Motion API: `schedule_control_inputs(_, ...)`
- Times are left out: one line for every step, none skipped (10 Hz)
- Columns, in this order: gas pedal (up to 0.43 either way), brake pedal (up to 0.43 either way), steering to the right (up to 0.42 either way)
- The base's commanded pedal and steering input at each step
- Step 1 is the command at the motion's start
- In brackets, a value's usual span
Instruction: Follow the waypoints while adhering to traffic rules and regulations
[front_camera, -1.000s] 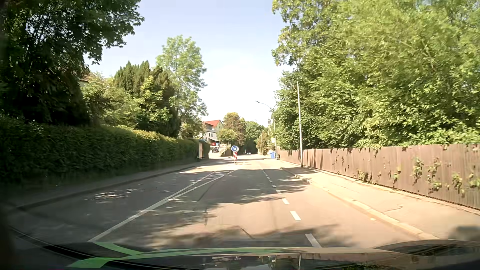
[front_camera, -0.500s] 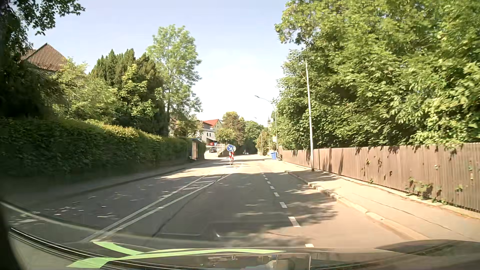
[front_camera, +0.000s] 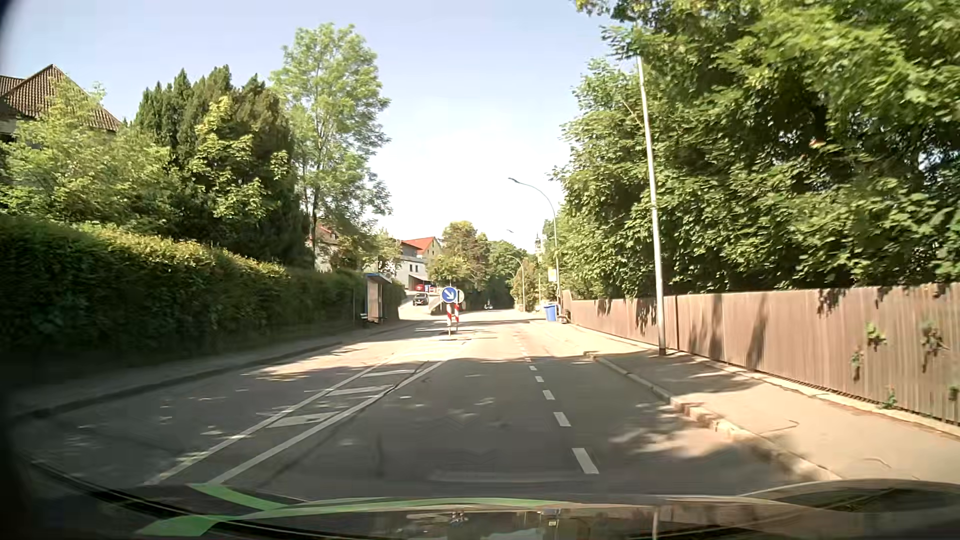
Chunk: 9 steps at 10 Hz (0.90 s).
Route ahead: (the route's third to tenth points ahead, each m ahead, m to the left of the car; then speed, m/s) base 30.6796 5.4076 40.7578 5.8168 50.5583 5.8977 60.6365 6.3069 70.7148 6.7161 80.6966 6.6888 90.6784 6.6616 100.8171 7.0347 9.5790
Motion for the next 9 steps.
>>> schedule_control_inputs(0.209,0.000,-0.003)
schedule_control_inputs(0.209,0.000,-0.003)
schedule_control_inputs(0.209,0.000,-0.004)
schedule_control_inputs(0.209,0.000,-0.006)
schedule_control_inputs(0.209,0.000,-0.008)
schedule_control_inputs(0.220,0.000,-0.011)
schedule_control_inputs(0.220,0.000,-0.012)
schedule_control_inputs(0.220,0.000,-0.013)
schedule_control_inputs(0.220,0.000,-0.013)
